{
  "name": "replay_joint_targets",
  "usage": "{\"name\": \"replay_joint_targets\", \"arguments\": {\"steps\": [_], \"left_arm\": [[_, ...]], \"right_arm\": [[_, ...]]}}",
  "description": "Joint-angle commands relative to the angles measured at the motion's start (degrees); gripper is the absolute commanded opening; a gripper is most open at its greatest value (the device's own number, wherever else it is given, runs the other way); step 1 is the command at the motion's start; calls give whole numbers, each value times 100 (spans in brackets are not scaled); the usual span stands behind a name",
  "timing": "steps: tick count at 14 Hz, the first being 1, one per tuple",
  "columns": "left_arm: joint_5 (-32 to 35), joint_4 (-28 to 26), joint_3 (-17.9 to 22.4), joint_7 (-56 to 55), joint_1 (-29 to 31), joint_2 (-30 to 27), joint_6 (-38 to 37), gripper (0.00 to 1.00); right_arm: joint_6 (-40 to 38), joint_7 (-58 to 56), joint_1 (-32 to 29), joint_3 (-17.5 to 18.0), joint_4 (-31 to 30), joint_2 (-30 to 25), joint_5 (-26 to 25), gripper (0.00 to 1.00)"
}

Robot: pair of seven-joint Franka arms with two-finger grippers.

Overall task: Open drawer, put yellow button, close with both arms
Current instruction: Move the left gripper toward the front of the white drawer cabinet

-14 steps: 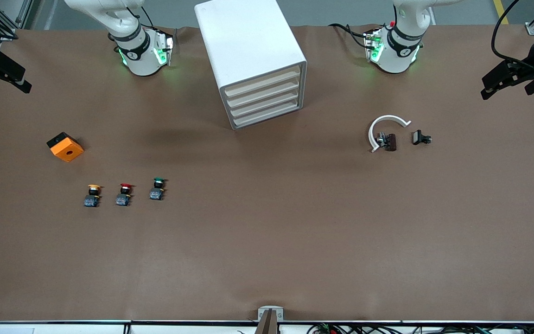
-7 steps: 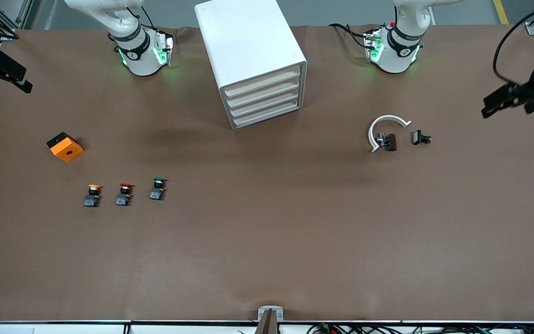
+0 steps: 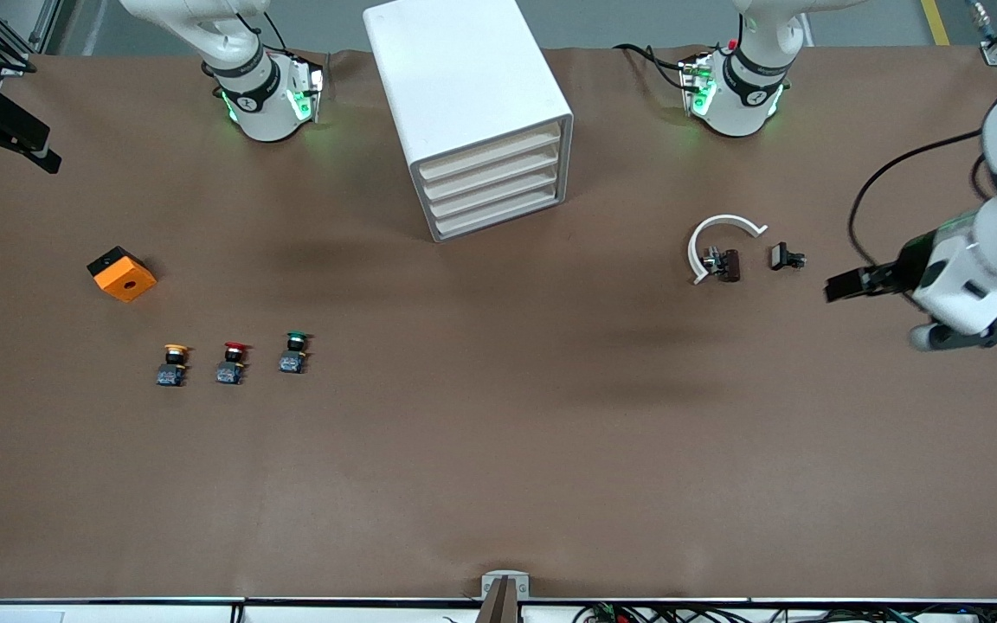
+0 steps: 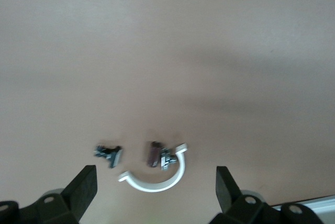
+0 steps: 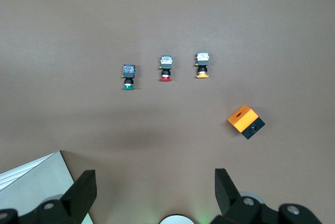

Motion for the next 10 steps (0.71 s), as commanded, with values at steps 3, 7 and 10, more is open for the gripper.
{"name": "replay_joint_targets", "arguments": {"steps": [3, 7, 10], "left_arm": [[-99, 98, -57, -1458, -746, 493, 345, 100], [-90, 107, -57, -3041, -1485, 880, 591, 100], [-107, 116, -57, -4698, -2126, 1100, 592, 100]], "right_arm": [[-39, -24, -77, 50, -80, -123, -101, 100], [14, 12, -77, 50, 175, -9, -111, 100], [5, -24, -94, 50, 202, 132, -119, 100]]}}
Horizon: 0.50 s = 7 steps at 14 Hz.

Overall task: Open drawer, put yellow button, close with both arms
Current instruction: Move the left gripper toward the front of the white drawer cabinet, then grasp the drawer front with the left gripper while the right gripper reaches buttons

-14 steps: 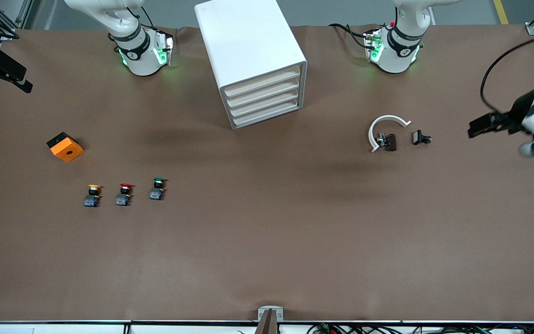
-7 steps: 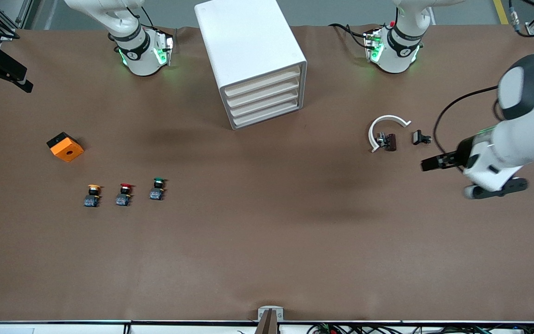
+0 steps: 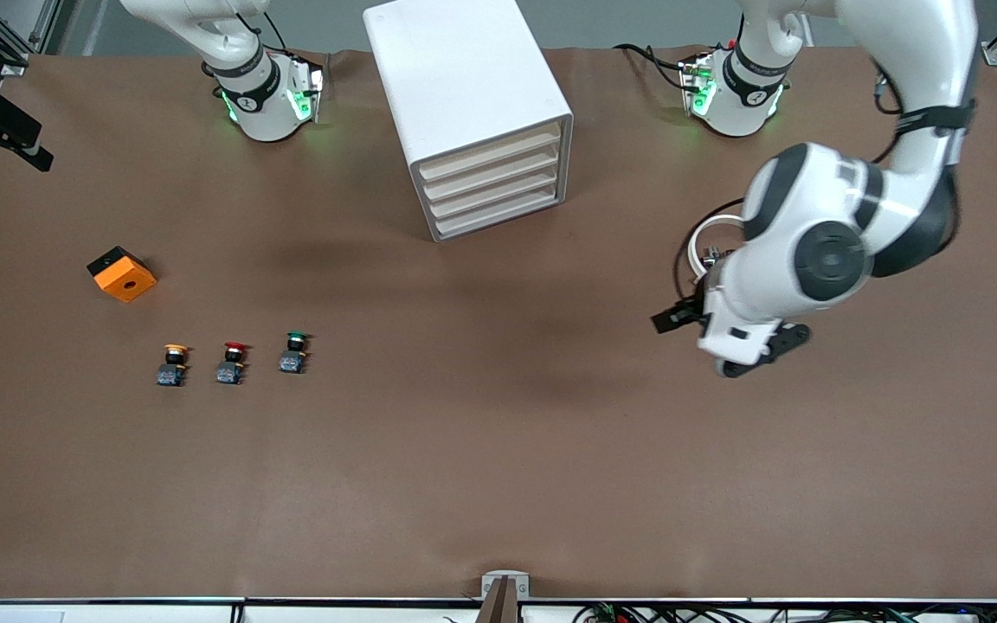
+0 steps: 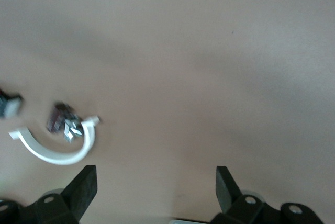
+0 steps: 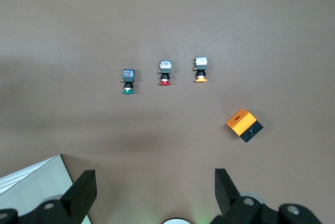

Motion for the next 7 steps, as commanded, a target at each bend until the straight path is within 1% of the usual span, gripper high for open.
{"name": "replay_joint_targets", "arguments": {"steps": [1, 3, 5, 6, 7], "left_arm": [[-49, 106, 30, -1526, -580, 208, -27, 100], [-145, 106, 21, -2477, -967, 348, -80, 100], [-609, 97, 21, -3295, -1258, 550, -246, 100], [-899, 97, 21, -3812, -1355, 638, -265, 100], [-1024, 97, 21, -4348, -1399, 717, -326, 100]], "right_arm": [[-10, -15, -113, 58, 115, 133, -104, 100], [-10, -7, -114, 58, 115, 282, -113, 100], [-10, -41, -131, 41, 107, 353, -95, 100], [-10, -50, -236, 49, 89, 379, -78, 100], [-10, -50, -245, 49, 54, 449, -78, 100]]}}
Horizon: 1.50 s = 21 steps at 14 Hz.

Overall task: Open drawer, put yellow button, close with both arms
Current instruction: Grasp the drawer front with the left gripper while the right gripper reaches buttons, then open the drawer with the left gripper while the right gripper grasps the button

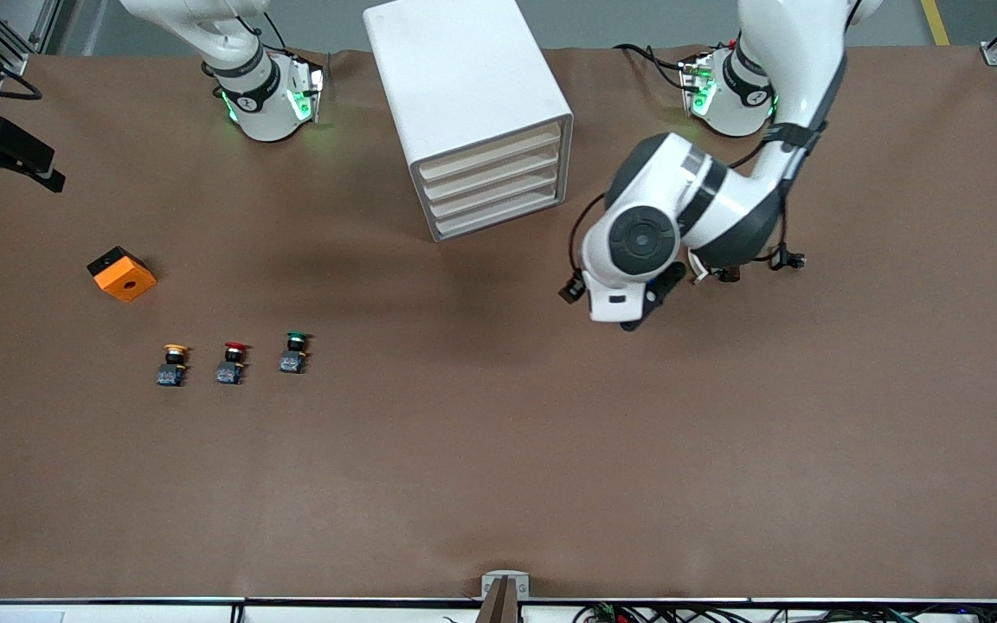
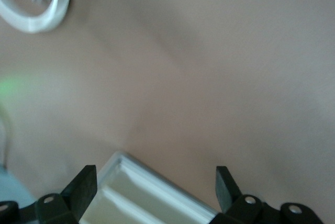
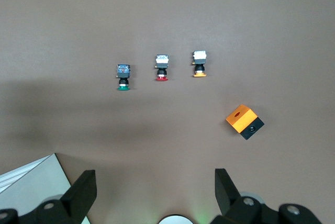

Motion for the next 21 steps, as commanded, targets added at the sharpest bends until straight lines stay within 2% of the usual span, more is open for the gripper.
{"name": "replay_joint_targets", "arguments": {"steps": [1, 4, 6, 9, 11, 12, 15, 18, 21], "left_arm": [[-350, 118, 42, -1420, -146, 274, -282, 100], [-342, 170, 50, -3198, -550, 529, -380, 100], [-507, 179, 33, -3351, -577, 522, -389, 100], [-2340, 188, 50, -3325, -218, 618, -389, 100], [-2565, 180, 33, -3386, -252, 618, -432, 100], [-2600, 179, 33, -3421, -270, 627, -442, 100], [-3276, 171, 41, -3728, -235, 855, -450, 100], [-3724, 197, 59, -3826, -147, 1048, -1247, 100], [-3866, 188, 59, -3922, -147, 1075, -1566, 100]], "right_arm": [[-19, -50, -179, 63, 29, 211, -65, 100], [419, -16, -346, 54, -619, 203, -74, 100], [814, -15, -495, 54, -1102, 203, -82, 100], [1744, -15, -548, 54, -1946, 246, -117, 100], [2605, -59, -653, 54, -2456, 387, -118, 100], [2896, -59, -645, 54, -2563, 535, -126, 100], [3460, -68, -636, 63, -2564, 1001, -179, 100], [4224, -120, -671, 63, -2564, 1493, -328, 100], [4954, -349, -943, 71, -2564, 2082, -328, 100]]}}
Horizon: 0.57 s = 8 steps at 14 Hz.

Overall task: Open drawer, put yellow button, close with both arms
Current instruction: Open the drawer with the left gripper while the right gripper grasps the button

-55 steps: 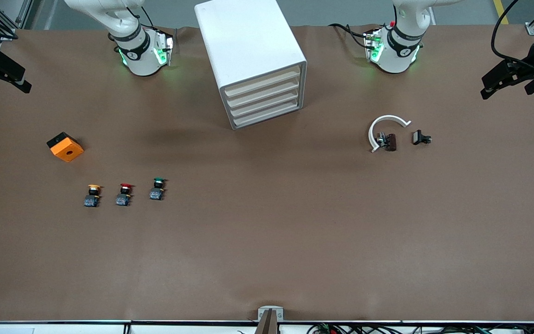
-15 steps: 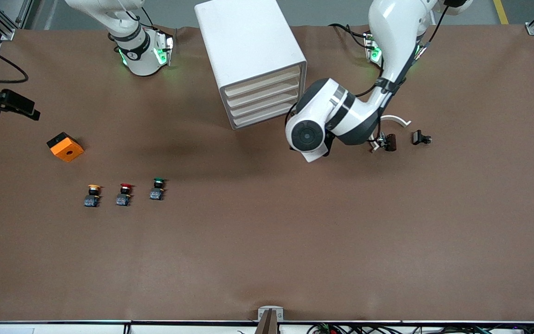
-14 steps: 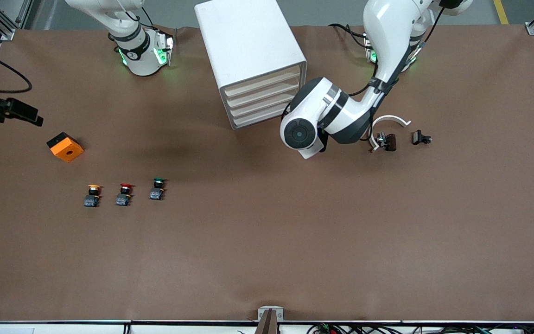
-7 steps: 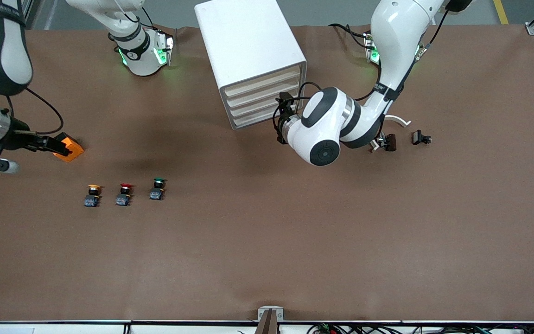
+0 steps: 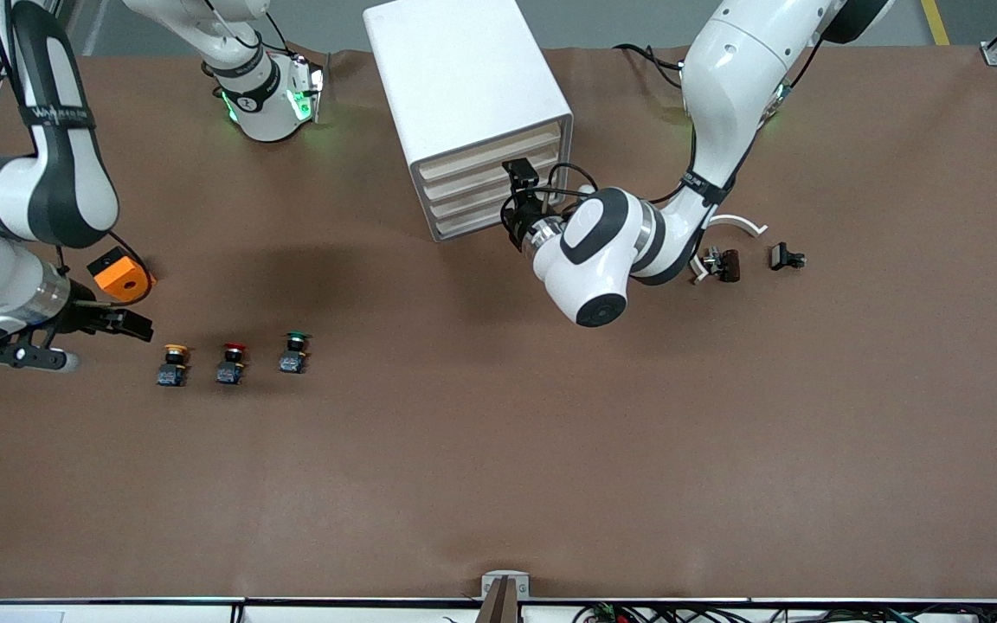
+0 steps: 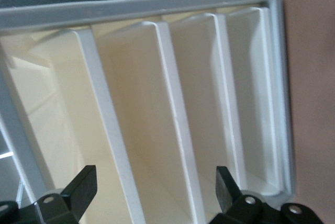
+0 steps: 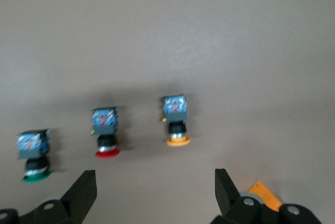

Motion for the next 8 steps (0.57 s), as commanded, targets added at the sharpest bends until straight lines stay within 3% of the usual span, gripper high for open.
{"name": "replay_joint_targets", "arguments": {"steps": [1, 6, 8], "left_arm": [[-198, 128, 1, -291, 11, 111, -301, 100], [-392, 128, -8, -591, -50, 269, -608, 100], [-392, 128, -16, -696, -94, 322, -635, 94]], "right_arm": [[480, -166, -312, 94, 58, 494, -117, 100], [1000, -228, -391, 103, 31, 1057, -90, 100], [1044, -263, -365, 120, -65, 1084, -82, 100]]}}
